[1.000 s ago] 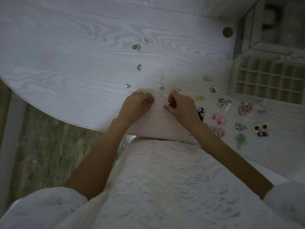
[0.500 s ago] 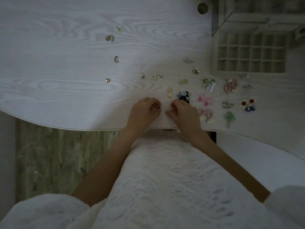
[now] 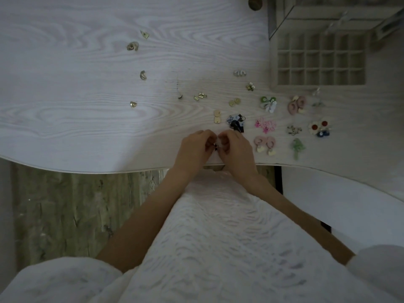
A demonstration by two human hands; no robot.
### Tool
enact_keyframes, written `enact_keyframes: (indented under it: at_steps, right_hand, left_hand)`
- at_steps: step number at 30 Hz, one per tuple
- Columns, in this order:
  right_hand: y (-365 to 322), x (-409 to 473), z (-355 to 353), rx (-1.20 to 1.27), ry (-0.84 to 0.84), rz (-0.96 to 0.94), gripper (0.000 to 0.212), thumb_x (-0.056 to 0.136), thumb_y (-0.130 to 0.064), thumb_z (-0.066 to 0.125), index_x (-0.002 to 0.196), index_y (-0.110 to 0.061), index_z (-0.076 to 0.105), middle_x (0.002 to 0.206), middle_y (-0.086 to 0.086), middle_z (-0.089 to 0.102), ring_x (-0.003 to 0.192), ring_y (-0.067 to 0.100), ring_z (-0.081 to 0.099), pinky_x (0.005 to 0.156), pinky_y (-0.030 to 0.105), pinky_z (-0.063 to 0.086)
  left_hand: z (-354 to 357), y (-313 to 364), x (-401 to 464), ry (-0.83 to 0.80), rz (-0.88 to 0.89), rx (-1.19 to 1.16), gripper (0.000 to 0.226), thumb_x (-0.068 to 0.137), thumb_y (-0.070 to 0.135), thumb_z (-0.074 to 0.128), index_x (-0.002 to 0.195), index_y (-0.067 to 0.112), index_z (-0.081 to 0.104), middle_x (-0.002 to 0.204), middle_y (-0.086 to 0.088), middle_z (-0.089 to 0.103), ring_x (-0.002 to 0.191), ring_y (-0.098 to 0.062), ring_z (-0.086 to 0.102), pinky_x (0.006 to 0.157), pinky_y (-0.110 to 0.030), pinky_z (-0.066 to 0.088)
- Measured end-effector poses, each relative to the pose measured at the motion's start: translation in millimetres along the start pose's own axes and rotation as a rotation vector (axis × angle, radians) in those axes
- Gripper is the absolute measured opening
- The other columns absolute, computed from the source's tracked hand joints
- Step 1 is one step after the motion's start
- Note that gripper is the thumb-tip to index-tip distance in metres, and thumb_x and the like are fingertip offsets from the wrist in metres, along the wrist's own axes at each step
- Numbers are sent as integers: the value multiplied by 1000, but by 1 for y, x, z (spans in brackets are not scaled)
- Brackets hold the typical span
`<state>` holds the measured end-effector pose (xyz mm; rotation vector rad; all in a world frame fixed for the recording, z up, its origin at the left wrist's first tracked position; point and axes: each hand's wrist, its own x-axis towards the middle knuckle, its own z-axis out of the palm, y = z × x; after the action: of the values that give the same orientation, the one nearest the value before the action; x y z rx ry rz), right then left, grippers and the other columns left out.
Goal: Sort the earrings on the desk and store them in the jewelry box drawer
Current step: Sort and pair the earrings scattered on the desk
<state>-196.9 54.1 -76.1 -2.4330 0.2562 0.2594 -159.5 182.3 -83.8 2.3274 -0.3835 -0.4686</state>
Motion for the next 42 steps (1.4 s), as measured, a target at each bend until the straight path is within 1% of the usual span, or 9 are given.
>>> enact_keyframes:
  at_steps: [9, 15, 19, 23, 28, 33, 37, 39, 42]
  right_hand:
    - [1, 1, -2, 6, 29, -22, 15, 82, -2, 59, 97, -5, 59, 93, 12, 60, 81, 22, 57, 67, 34, 48]
    - [-10, 15, -17, -108, 44, -190, 12, 85, -4, 54, 94, -7, 62, 97, 10, 58, 83, 21, 55, 68, 22, 40]
    - [-41, 46, -17, -122, -22, -354, 13, 84, -3, 54, 93, -7, 63, 95, 10, 59, 89, 23, 53, 71, 15, 28]
    - [-79, 92, 1, -160, -75, -513, 16, 82, 0, 56, 94, -6, 64, 96, 11, 61, 91, 26, 54, 72, 21, 37]
    - [-122, 159, 27, -190, -131, -489, 28, 85, -4, 52, 112, -8, 60, 112, 11, 58, 105, 25, 51, 83, 26, 38]
    - [-144, 197, 39, -209, -36, -390, 38, 86, -3, 49, 124, -9, 54, 128, 13, 48, 118, 28, 42, 91, 33, 41]
    - [-146, 228, 38, -290, -40, -397, 49, 88, 4, 42, 135, -9, 44, 148, 10, 33, 136, 27, 26, 109, 32, 23]
    - [-143, 237, 39, -300, -93, -416, 47, 89, 3, 42, 135, -8, 44, 148, 9, 35, 137, 26, 26, 111, 29, 18]
    - [-138, 238, 43, -275, -45, -425, 38, 88, 1, 46, 124, -5, 55, 133, 10, 53, 127, 26, 41, 106, 27, 25]
  left_hand:
    - [-7, 2, -6, 14, 41, -3, 22, 84, 7, 60, 105, 10, 66, 93, -9, 71, 79, -26, 67, 75, -39, 54]
    - [-51, -13, -17, 125, 59, 49, 18, 85, 14, 61, 101, 18, 68, 99, -1, 67, 84, -16, 62, 72, -27, 49]
    - [-87, -55, -20, 350, -114, 72, 20, 83, 15, 63, 102, 18, 67, 96, -2, 68, 84, -17, 61, 69, -27, 50]
    - [-111, -92, -6, 491, -317, 23, 28, 82, 16, 64, 111, 17, 63, 107, -4, 63, 88, -18, 60, 74, -29, 49]
    - [-123, -105, 14, 469, -371, -28, 26, 82, 20, 66, 107, 19, 66, 102, -6, 62, 83, -16, 59, 75, -15, 39]
    - [-123, -107, 17, 445, -320, -24, 14, 76, 10, 70, 89, 14, 72, 96, -6, 67, 83, -19, 62, 70, -8, 33]
    - [-127, -110, 21, 395, -332, -54, 11, 77, 13, 70, 88, 14, 70, 94, -5, 68, 86, -19, 62, 71, -13, 37]
    - [-128, -112, 22, 360, -337, -59, 11, 78, 14, 69, 88, 13, 68, 94, -5, 67, 85, -18, 60, 68, -14, 34]
    - [-132, -116, 25, 305, -315, -47, 10, 79, 13, 68, 88, 12, 66, 92, -5, 64, 80, -12, 53, 66, -12, 31]
